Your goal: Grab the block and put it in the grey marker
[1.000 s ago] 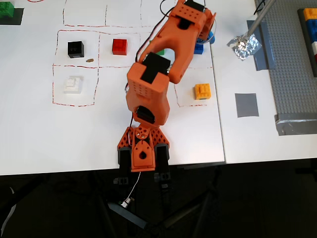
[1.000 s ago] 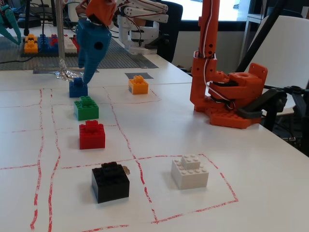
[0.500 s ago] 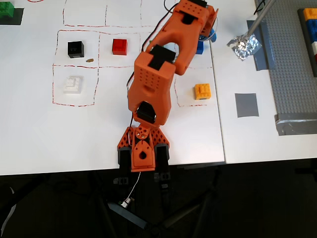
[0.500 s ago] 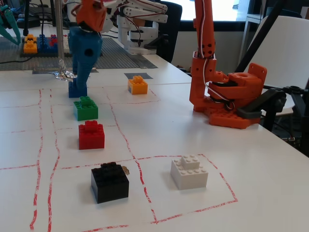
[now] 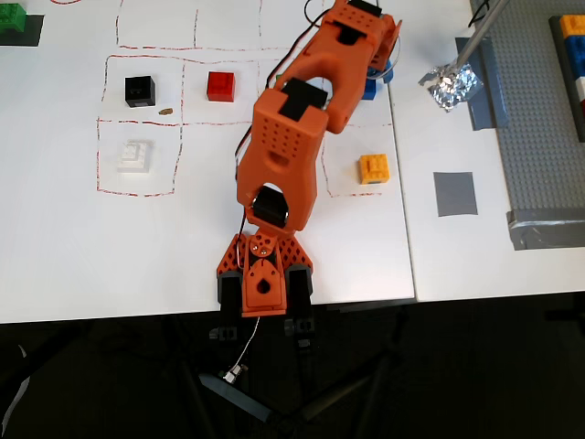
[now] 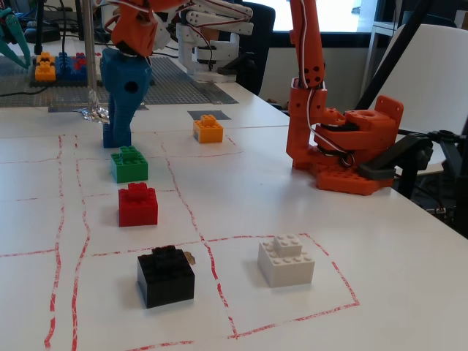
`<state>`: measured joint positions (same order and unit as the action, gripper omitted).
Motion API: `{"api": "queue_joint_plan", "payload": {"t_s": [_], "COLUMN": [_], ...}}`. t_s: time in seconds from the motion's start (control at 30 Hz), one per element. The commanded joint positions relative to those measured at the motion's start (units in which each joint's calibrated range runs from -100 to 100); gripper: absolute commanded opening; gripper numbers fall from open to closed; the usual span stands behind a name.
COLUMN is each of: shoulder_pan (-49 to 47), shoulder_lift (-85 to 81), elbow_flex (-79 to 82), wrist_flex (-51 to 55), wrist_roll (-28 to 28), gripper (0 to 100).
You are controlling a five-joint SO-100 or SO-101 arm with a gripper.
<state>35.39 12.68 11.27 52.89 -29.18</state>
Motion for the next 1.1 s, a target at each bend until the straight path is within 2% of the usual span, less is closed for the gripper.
{"api": "queue_joint_plan", "payload": {"t_s": [0.0,0.23,0.67,1.07], "shoulder_pan": [0.3,1.2,2.2,0.7], "shoulder_lift": [-1.9,-2.3,-5.0,-14.5], "elbow_flex": [-2.3,-0.8,-1.4,-1.0], "wrist_flex": [-2.0,-2.9,-2.4,6.9], "wrist_roll": [-0.6,-0.6,-0.1,-0.1], "gripper": [19,5,0,0]}}
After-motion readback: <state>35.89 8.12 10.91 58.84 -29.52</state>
